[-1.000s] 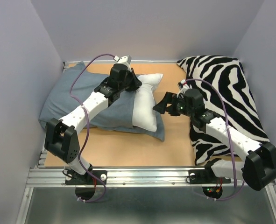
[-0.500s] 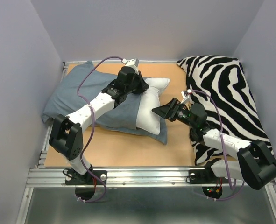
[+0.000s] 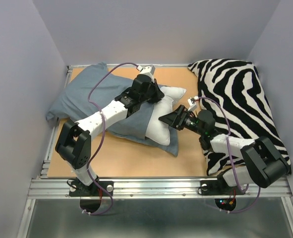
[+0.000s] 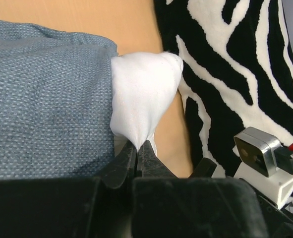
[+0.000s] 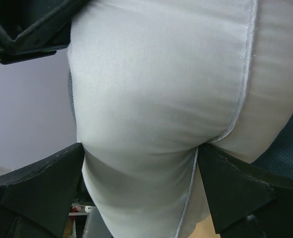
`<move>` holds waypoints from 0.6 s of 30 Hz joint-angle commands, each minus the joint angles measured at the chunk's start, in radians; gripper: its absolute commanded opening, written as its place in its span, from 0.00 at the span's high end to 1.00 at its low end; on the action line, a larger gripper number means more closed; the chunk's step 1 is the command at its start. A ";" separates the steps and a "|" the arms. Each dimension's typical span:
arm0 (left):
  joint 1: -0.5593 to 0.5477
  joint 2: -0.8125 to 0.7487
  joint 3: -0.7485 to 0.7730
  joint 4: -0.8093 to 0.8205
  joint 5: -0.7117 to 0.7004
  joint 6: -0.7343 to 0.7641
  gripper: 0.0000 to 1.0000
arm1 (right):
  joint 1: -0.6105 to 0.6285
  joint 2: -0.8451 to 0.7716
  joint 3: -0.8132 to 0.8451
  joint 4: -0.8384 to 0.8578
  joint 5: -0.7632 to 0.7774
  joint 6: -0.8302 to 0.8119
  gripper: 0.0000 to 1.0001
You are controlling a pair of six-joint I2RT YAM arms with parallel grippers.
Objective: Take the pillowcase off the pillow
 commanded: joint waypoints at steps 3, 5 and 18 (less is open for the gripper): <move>-0.095 -0.017 0.020 0.082 0.058 -0.045 1.00 | -0.001 0.017 0.093 -0.075 0.092 -0.097 0.01; -0.104 -0.027 0.015 0.082 0.051 -0.050 1.00 | -0.001 0.029 0.122 -0.161 0.120 -0.134 0.11; -0.103 -0.117 0.144 -0.099 -0.131 0.084 0.54 | 0.000 -0.100 0.314 -0.669 0.339 -0.352 0.99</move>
